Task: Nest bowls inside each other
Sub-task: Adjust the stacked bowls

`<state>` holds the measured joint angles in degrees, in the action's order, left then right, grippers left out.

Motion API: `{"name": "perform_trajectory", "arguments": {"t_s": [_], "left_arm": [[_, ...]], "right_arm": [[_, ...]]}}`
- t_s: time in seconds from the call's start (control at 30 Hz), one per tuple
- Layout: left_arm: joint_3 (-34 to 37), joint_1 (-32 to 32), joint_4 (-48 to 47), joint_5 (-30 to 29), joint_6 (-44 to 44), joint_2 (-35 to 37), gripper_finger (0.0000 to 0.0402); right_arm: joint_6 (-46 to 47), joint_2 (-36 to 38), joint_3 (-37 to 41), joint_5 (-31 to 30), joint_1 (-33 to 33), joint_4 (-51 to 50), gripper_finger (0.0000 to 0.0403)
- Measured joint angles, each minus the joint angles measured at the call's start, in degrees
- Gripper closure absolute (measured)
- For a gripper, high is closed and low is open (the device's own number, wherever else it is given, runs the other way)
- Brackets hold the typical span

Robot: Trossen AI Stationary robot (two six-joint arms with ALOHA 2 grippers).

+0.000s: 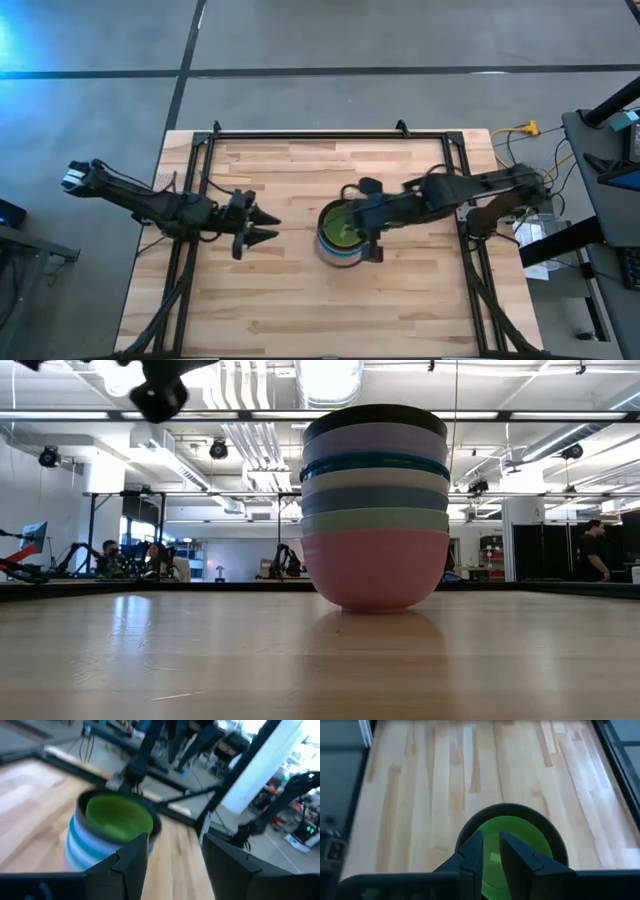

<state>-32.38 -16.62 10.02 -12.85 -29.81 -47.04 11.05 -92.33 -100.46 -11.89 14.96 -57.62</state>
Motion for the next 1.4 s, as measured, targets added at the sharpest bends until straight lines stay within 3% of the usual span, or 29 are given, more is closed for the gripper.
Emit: {"name": "perform_trajectory", "arguments": {"t_s": [0.17, 0.33, 0.47, 0.63, 0.73, 1.03, 1.4], "left_arm": [[-1.52, 3.66, 7.14, 0.78, 0.58, -7.92, 0.0228], [-3.95, 8.65, 10.14, 8.67, 0.23, -14.96, 0.0228], [-7.03, 12.64, 10.08, 12.37, 2.30, -20.57, 0.0228], [-10.47, 14.96, 10.72, 12.29, 15.65, -26.86, 0.0228], [-11.37, 15.51, 12.05, 11.67, 19.83, -30.38, 0.0228], [-11.30, 15.89, 19.57, 10.87, 19.64, -37.38, 0.0228], [-11.30, 15.87, 19.78, 10.85, 18.19, -38.35, 0.0228]], "right_arm": [[7.20, 13.61, 20.07, -0.21, 0.00, 15.76, 0.0351], [14.40, 24.60, 40.12, -0.25, 0.00, 43.07, 0.0351], [15.46, 27.62, 52.89, -0.24, -0.21, 61.71, 0.0351], [18.19, 26.88, 63.38, -0.25, -0.54, 71.76, 0.0351], [18.55, 26.20, 67.15, -0.25, -0.73, 75.98, 0.0351], [17.53, 26.16, 69.88, -0.79, -2.18, 77.72, 0.0354], [17.00, 26.18, 70.29, -0.80, -2.64, 76.52, 0.0355]]}}
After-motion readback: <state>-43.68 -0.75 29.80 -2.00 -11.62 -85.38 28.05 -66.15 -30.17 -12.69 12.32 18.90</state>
